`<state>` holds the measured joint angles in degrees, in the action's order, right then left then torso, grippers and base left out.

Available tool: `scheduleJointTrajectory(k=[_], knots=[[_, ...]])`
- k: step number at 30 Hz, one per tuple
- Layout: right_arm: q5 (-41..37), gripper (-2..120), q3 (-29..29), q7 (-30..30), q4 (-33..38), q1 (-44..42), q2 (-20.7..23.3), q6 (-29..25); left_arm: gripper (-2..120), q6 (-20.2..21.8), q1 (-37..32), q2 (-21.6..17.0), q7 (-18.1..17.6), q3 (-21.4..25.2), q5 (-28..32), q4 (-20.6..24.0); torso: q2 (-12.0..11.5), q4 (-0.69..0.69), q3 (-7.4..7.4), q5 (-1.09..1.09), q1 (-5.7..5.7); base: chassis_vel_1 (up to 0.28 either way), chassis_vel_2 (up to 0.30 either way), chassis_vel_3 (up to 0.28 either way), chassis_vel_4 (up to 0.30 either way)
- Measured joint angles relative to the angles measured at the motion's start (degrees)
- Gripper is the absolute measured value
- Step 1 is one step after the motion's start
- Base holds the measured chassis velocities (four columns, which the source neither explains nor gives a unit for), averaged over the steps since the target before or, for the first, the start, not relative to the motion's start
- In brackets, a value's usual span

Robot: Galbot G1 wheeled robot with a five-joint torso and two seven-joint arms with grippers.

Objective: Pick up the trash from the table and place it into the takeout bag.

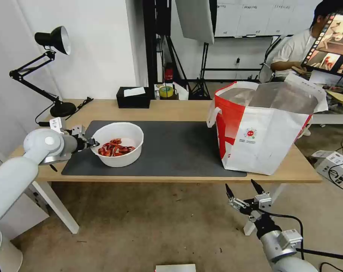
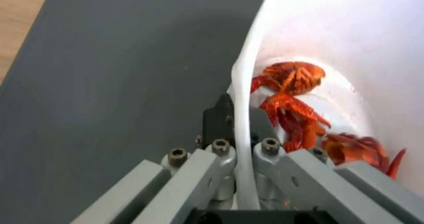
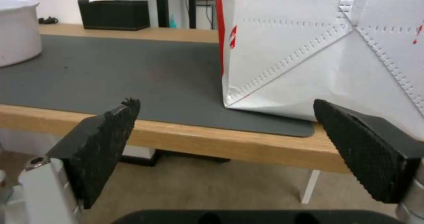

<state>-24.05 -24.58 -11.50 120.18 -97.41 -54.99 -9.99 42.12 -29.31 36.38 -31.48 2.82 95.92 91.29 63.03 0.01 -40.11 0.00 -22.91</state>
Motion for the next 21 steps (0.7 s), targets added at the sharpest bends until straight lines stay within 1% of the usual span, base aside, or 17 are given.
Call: scheduleJointTrajectory(k=[3, 5, 6, 9, 10, 12, 13, 16, 21], knots=[[0.0, 100, 0.0, 0.0, 0.0, 0.0, 0.0, 0.0, 0, 0.0, 1.38, 0.21, -0.08, 0.2, 0.72, 1.21, 0.0, 0.0, 0.0, 0.0, 0.0, 0.0, 0.0, 0.0, 0.0], [0.0, 100, 0.0, 0.0, 0.0, 0.0, 0.0, 0.0, 0, 0.0, 4.05, 0.64, -0.77, -0.1, 1.89, 2.75, 0.0, -0.01, 0.0, 0.01, 0.0, 0.0, 0.0, 0.0, 0.0], [0.0, 100, 0.0, 0.0, 0.0, 0.0, 0.0, 0.0, 0, 0.0, 4.05, 0.64, -0.77, -0.1, 1.89, 2.75, 0.0, -0.01, 0.0, 0.01, 0.0, 0.0, 0.0, 0.0, 0.0], [0.0, 100, 0.0, -0.01, 0.0, 0.0, 0.0, 0.0, 0, 0.0, 7.16, 1.65, -2.58, -1.16, 4.0, 4.6, 0.0, -0.01, 0.0, 0.01, -0.01, 0.0, 0.0, 0.0, 0.0], [0.0, 100, 0.0, -0.01, 0.0, 0.0, 0.0, 0.0, 0, 0.0, 7.16, 1.65, -2.58, -1.16, 4.0, 4.6, 0.0, -0.01, 0.0, 0.01, -0.01, 0.0, 0.0, 0.0, 0.0], [0.0, 100, 0.0, 0.0, 0.0, 0.0, 0.0, 0.0, 0, 0.0, 9.56, 2.56, -3.3, -2.22, 5.57, 6.12, 0.0, -0.01, 0.0, 0.02, 0.0, 0.0, 0.0, 0.0, 0.0], [0.0, 100, 0.0, 0.0, 0.0, 0.0, 0.0, 0.0, 0, 0.0, 9.56, 2.56, -3.3, -2.22, 5.57, 6.12, 0.0, -0.01, 0.0, 0.02, 0.0, 0.0, 0.0, 0.0, 0.0], [0.0, 100, 0.0, 0.0, 0.0, 0.0, 0.0, 0.0, 0, 0.02, 12.37, 4.05, -4.22, -3.63, 6.66, 7.13, 0.0, -0.01, 0.0, 0.02, -0.01, 0.0, 0.0, 0.0, 0.0], [0.0, 100, 0.0, 0.0, 0.0, 0.0, 0.0, 0.0, 0, 0.02, 14.21, 5.72, -5.39, -4.6, 7.4, 7.49, 0.0, -0.02, 0.0, 0.01, -0.01, 0.0, 0.0, 0.0, 0.0]])
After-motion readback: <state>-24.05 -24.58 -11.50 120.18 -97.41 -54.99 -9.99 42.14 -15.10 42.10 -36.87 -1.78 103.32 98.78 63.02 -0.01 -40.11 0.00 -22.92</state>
